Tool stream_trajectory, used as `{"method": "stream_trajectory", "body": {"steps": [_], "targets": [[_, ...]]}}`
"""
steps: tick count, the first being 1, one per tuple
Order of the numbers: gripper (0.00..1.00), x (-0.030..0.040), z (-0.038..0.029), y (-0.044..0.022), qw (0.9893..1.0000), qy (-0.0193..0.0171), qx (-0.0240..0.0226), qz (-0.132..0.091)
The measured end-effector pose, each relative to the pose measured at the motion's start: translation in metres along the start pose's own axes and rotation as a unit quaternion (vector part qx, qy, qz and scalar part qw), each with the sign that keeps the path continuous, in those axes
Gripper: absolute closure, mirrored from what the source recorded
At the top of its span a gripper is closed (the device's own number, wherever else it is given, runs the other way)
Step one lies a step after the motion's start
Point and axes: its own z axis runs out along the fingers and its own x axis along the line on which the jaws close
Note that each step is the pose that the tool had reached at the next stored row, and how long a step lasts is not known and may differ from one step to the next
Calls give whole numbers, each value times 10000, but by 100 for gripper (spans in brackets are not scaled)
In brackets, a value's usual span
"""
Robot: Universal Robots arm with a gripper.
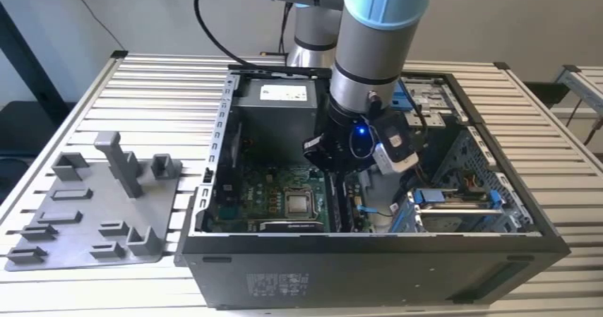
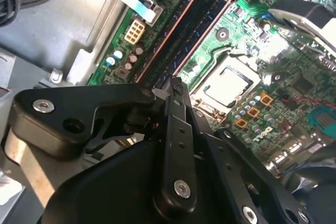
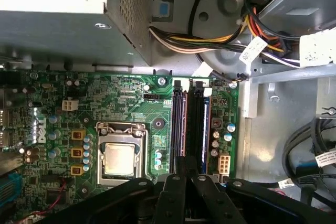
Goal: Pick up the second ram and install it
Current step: 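Press down the second ram until it locks into place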
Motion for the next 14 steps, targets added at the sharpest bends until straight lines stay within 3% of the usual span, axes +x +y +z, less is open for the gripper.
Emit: {"method": "stream_trajectory", "body": {"steps": [3,6,7,10,14], "targets": [[89,0,0,0,9996,7,0,-273],[89,0,0,0,9985,13,0,-545],[89,0,0,0,9973,18,-1,-730],[89,0,0,0,9950,25,-1,-998],[89,-1,0,0,9907,34,-2,-1359]]}}
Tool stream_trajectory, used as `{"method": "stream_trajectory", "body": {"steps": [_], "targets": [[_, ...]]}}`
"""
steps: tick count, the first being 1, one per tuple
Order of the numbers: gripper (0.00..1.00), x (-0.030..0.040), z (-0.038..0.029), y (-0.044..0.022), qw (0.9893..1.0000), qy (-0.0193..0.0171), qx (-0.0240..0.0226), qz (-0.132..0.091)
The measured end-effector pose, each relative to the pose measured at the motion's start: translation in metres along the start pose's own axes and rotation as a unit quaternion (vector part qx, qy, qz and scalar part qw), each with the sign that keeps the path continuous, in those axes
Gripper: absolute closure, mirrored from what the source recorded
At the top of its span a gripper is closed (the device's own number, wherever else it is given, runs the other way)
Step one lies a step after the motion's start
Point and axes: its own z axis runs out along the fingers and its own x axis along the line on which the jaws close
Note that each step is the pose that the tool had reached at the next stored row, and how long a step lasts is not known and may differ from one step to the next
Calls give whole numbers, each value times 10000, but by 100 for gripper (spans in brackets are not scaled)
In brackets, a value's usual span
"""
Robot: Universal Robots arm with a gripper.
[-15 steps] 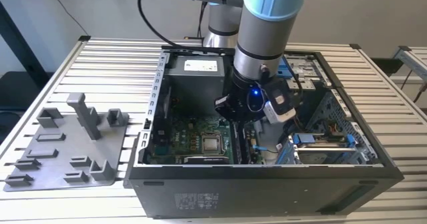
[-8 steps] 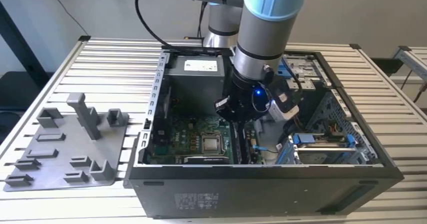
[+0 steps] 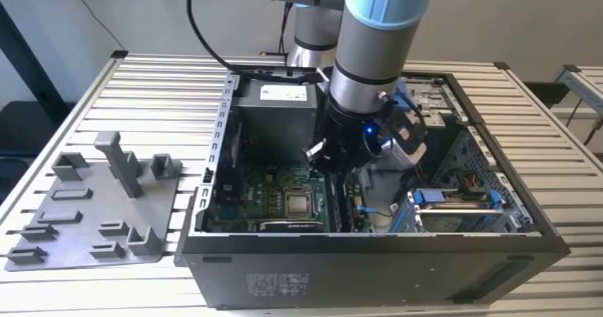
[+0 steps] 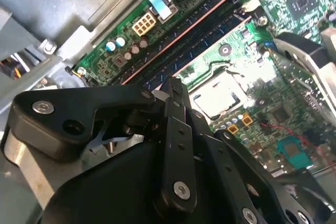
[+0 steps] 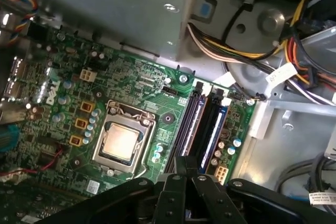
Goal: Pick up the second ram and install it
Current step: 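Press down the second ram until it locks into place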
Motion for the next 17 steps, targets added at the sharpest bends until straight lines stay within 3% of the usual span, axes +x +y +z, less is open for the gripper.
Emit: {"method": "stream_trajectory", "body": {"steps": [4,9,13,17], "targets": [[89,0,0,0,9993,10,-1,-370],[89,0,0,0,9967,20,-1,-816],[89,0,1,0,9930,29,-2,-1184],[89,0,1,0,9880,38,-2,-1543]]}}
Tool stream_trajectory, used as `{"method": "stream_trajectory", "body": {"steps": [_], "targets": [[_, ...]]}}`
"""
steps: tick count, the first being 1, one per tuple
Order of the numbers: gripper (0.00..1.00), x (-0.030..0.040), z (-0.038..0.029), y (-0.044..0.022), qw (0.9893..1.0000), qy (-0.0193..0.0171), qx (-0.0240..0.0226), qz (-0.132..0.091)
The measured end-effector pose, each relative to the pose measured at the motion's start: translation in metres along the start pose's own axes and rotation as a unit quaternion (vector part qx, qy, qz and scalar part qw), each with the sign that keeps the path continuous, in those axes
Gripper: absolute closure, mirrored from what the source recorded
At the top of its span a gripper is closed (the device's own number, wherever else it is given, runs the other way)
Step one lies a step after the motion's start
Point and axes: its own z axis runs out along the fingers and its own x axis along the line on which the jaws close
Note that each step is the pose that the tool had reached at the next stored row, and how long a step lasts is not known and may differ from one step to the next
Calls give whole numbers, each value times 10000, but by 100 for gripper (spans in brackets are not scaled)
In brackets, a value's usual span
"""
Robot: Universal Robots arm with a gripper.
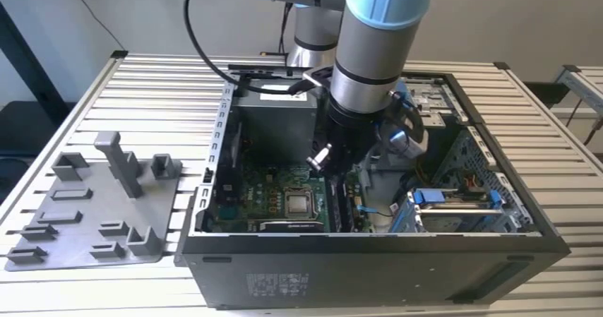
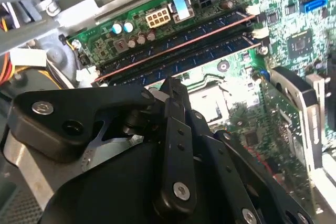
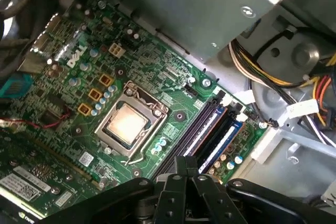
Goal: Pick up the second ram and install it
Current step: 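Press down the second ram until it locks into place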
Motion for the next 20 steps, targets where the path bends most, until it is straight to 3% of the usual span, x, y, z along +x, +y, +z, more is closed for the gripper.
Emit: {"method": "stream_trajectory", "body": {"steps": [5,10,15,20], "targets": [[89,0,2,0,9990,12,-1,-455],[89,0,5,0,9959,19,1,-903],[89,0,8,0,9907,8,21,-1359],[89,0,11,0,9834,-28,61,-1812]]}}
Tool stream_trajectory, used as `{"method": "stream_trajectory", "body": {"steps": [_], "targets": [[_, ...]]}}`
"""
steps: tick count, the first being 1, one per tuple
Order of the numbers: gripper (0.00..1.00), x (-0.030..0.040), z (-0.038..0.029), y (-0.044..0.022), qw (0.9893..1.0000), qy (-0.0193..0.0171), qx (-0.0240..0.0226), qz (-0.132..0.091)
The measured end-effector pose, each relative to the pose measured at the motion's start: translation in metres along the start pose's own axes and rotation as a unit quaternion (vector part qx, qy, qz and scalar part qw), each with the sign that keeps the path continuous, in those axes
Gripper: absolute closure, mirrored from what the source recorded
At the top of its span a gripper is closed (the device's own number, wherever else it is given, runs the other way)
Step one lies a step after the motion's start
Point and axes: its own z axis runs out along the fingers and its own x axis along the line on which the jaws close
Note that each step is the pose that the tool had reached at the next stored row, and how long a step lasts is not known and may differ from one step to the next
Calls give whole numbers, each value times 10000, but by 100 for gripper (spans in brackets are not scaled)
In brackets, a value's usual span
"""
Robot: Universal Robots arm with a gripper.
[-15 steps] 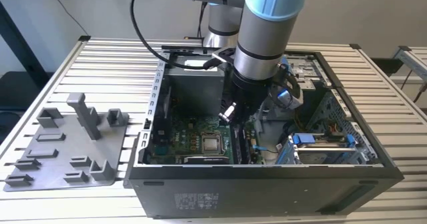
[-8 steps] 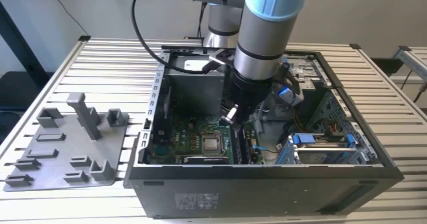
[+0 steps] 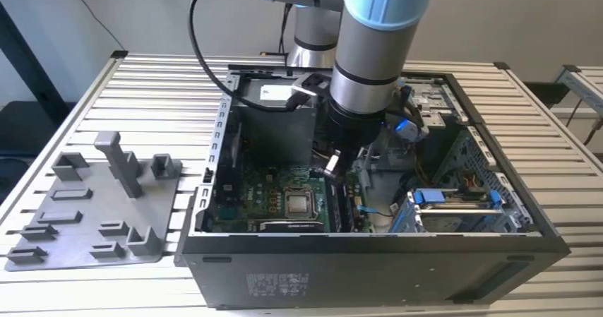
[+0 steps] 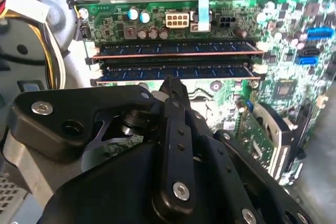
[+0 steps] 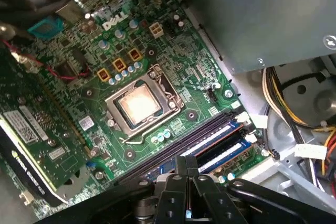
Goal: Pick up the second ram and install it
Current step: 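Press down the second ram until it locks into place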
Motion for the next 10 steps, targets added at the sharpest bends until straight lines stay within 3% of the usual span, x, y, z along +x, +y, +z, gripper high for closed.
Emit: {"method": "stream_trajectory", "body": {"steps": [5,10], "targets": [[89,0,2,0,9990,-21,36,-453],[89,0,10,0,9959,-36,55,-905]]}}
